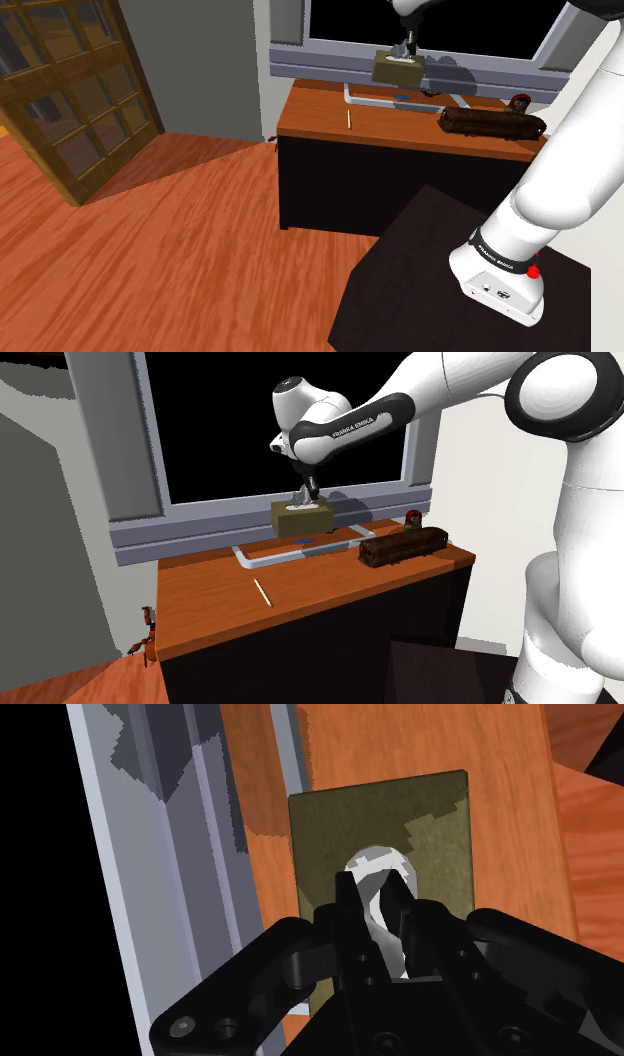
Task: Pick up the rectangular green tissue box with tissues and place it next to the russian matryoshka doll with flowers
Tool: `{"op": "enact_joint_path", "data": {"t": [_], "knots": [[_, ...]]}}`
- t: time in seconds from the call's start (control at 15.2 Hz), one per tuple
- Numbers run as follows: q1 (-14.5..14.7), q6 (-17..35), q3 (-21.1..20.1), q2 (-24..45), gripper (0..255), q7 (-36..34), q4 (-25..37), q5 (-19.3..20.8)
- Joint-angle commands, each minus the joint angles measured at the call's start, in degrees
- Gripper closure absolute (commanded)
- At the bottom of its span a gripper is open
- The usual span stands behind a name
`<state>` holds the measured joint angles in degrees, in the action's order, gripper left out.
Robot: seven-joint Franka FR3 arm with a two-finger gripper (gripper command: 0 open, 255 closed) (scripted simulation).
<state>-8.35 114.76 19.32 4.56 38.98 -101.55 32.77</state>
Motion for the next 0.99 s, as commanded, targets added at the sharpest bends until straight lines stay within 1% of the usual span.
{"op": "enact_joint_path", "data": {"t": [0.0, 0.46, 0.92], "knots": [[0.1, -1.4, -0.1, -0.1, 255, 0.8, 1.5, -0.3], [0.2, -5.4, -0.2, -0.1, 255, 3.1, 5.9, -1.2], [-4.7, 0.6, 4.1, -2.4, 255, 10.5, 2.4, -1.8]]}}
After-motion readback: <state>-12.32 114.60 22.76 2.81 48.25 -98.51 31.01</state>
